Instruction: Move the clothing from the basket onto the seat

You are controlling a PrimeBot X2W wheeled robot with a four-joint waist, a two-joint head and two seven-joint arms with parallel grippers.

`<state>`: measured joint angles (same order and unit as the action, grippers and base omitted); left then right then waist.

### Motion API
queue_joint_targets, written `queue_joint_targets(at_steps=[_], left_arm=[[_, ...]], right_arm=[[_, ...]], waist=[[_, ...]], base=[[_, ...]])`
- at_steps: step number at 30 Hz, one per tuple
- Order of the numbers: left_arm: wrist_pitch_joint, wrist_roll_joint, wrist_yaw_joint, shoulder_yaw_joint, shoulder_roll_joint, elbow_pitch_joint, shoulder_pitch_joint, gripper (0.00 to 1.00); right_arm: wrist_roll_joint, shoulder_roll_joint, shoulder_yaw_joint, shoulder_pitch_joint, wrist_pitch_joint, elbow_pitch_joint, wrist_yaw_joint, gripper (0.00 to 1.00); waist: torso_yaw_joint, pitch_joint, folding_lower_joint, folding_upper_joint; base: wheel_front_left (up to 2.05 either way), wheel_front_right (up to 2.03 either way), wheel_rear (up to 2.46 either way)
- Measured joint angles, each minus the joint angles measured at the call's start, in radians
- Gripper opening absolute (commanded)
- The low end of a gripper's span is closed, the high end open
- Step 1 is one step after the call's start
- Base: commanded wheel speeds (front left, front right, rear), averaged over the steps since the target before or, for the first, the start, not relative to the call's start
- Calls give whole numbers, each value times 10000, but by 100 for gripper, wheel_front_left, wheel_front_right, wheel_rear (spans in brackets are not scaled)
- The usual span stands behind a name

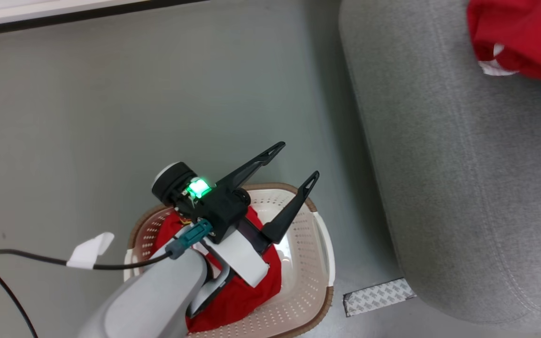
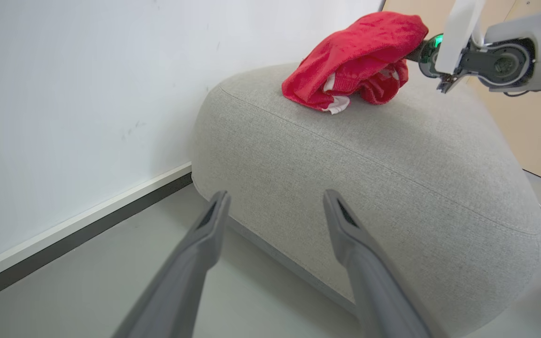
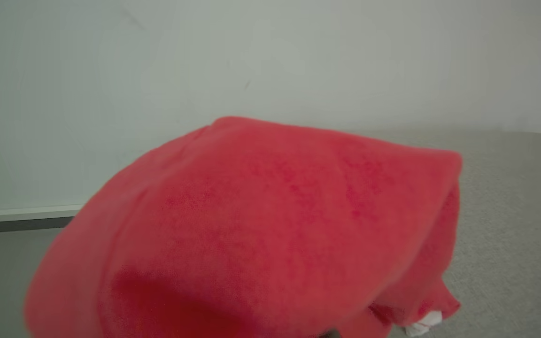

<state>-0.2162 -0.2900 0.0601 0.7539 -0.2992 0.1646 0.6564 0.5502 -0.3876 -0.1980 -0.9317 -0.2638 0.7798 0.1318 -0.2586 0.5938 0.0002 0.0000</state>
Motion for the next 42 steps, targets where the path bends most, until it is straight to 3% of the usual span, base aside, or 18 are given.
queue_joint_targets(at_steps=[5,8,9,11,12,13,30,34,37,42], left_arm=[[-138,-4,-79,-38,23,121,-4,100],[-188,-36,-81,-44,44,198,-24,100],[-221,-65,-81,-40,52,228,-46,100],[-244,-111,-88,-50,69,276,-89,100],[-268,-128,-94,-54,90,290,-98,100],[-307,-176,-94,-56,113,311,-107,100],[-468,-571,-265,-518,374,663,-1239,100],[-472,-688,-322,-826,378,531,-1761,100],[-479,-725,-407,-1177,355,324,-2260,100],[-479,-729,-518,-1684,307,163,-2819,100]], right_arm=[[541,-570,-1116,-514,663,1306,0,0],[1053,-696,-1822,-541,1753,1839,2,0],[1273,-738,-1985,-544,2040,1923,2,9],[1603,-876,-2385,-549,2671,2017,2,41],[1808,-913,-2529,-552,2803,2011,2,80],[1971,-953,-2685,-553,2909,1981,2,100],[3363,-2017,-5327,195,4029,1321,0,100],[3588,-2326,-5676,556,3760,773,0,100],[3542,-2667,-5906,752,2813,-69,0,100],[3440,-2700,-5793,1101,1555,-663,2,100]], waist=[[286,44,0,0],[308,-70,-1,0],[307,-121,-1,0],[296,-236,-1,0],[284,-296,-1,0],[266,-360,-1,0],[34,-2293,-2,0],[32,-2959,-3,0],[89,-3576,-4,0],[265,-4197,-5,0]], base=[[0,0,0],[0,0,0],[0,0,0],[0,0,0],[0,0,0],[0,0,0],[0,0,0],[0,0,0],[0,0,0],[0,0,0]])
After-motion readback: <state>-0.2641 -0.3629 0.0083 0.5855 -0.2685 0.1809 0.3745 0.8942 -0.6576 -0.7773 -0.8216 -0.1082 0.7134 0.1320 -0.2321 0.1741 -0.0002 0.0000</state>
